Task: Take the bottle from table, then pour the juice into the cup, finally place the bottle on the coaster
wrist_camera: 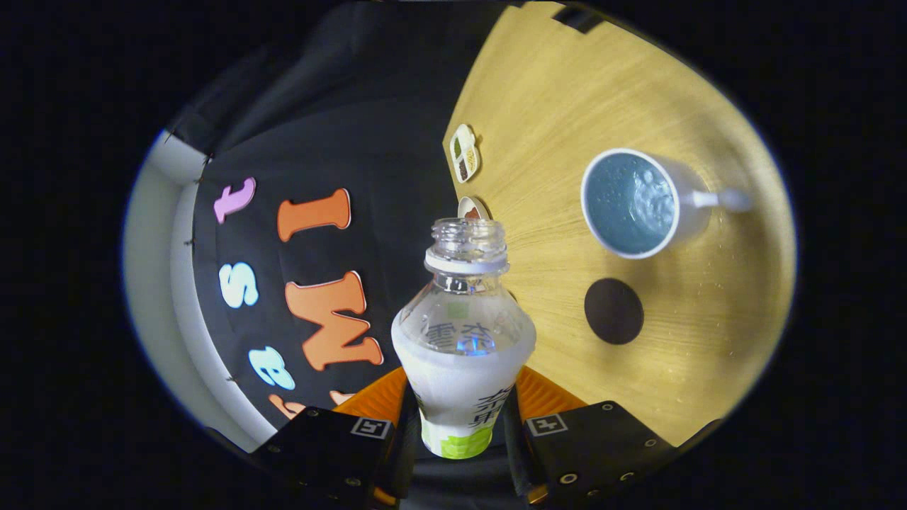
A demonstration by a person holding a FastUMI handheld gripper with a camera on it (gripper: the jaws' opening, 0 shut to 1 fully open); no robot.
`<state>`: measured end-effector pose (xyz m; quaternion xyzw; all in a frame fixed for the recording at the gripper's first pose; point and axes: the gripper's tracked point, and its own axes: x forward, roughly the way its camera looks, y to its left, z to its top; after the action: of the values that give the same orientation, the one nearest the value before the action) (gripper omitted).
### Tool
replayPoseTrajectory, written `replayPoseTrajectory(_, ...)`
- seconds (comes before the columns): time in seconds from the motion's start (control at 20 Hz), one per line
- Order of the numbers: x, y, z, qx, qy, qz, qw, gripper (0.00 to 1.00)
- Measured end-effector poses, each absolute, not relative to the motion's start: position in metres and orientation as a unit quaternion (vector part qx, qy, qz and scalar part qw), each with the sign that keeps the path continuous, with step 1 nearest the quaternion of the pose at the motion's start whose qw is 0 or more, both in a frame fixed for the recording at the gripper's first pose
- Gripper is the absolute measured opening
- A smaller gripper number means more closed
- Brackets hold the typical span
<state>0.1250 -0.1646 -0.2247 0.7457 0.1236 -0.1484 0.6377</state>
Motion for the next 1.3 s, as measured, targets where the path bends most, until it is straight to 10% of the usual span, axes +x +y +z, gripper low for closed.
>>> replayPoseTrajectory(0.5, 0.164, -0.168, -0.181, 0.334, 0.151, -0.117, 0.923, 0.55)
replayPoseTrajectory(1.3, 0.191, -0.142, -0.288, -0.015, 0.244, -0.115, 0.963, 0.56)
